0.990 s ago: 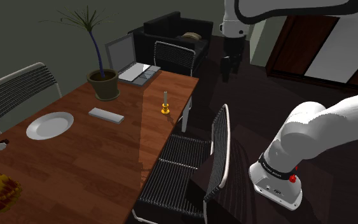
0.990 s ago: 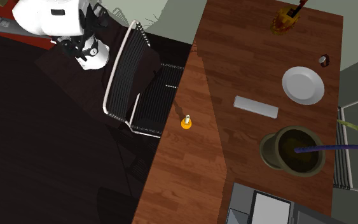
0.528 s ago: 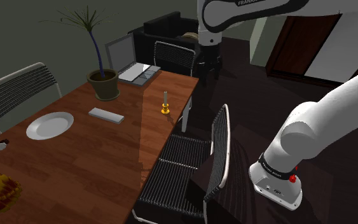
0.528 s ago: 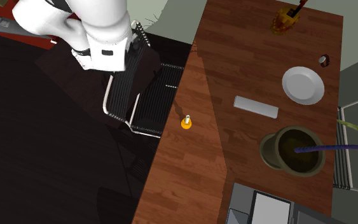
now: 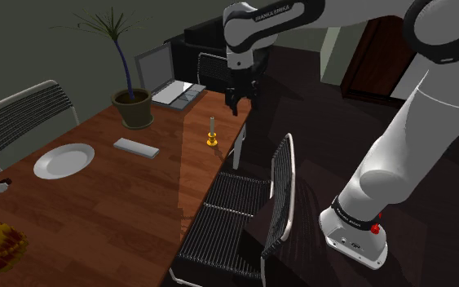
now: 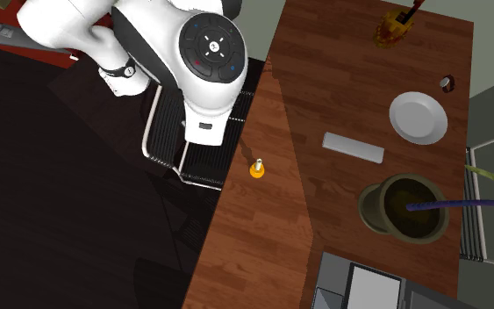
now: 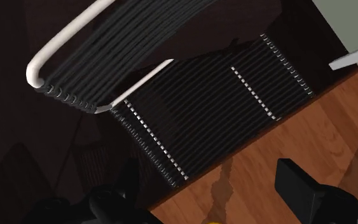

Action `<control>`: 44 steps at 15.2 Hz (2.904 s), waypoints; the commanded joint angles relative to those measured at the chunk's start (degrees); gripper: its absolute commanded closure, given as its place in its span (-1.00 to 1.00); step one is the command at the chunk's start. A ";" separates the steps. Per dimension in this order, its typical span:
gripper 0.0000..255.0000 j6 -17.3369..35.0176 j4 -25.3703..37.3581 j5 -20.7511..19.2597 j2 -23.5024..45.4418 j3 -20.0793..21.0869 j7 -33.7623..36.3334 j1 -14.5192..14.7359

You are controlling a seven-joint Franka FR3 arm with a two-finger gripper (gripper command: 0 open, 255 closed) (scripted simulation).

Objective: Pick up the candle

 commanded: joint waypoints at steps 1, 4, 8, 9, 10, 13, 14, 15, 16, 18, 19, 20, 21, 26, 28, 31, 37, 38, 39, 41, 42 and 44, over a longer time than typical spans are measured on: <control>-1.00 0.69 3.55 0.98 5.20 0.07 1.72 0.06; -1.00 0.48 9.95 2.37 12.75 -0.04 3.83 -0.03; -1.00 -0.78 19.71 4.27 23.03 -0.24 6.51 -0.31; -1.00 -1.29 22.42 4.75 25.66 -0.29 7.18 -0.42; -1.00 -1.87 25.25 5.23 28.34 -0.33 7.86 -0.54; -1.00 -4.17 34.67 6.65 36.70 -0.41 9.97 -1.01; -1.00 -5.15 38.20 7.12 39.66 -0.42 10.72 -1.21; -1.00 -6.03 41.20 7.48 42.10 -0.41 11.35 -1.38; -1.00 -5.47 40.94 7.48 42.41 -0.40 11.26 -1.37; -1.00 -4.36 40.46 7.50 43.06 -0.40 11.08 -1.35; -1.00 -3.81 40.25 7.52 43.39 -0.39 10.99 -1.34; -1.00 -3.26 40.01 7.53 43.72 -0.39 10.90 -1.33; -1.00 -2.74 39.87 7.54 44.10 -0.39 10.82 -1.32; 1.00 -2.04 39.78 7.56 44.73 -0.39 10.70 -1.31; 1.00 -2.07 39.83 7.55 44.75 -0.39 10.69 -1.32; 1.00 -2.08 39.83 7.55 44.75 -0.39 10.70 -1.32; 1.00 -3.49 40.10 7.52 43.58 -0.39 10.94 -1.34; 1.00 -4.03 40.30 7.51 43.23 -0.40 11.03 -1.35; 1.00 -4.58 40.52 7.50 42.90 -0.40 11.12 -1.36; 1.00 -5.69 41.02 7.48 42.26 -0.40 11.30 -1.38; 1.00 -6.26 41.29 7.47 41.96 -0.39 11.39 -1.40; 1.00 -7.43 41.93 7.45 41.41 -0.39 11.58 -1.42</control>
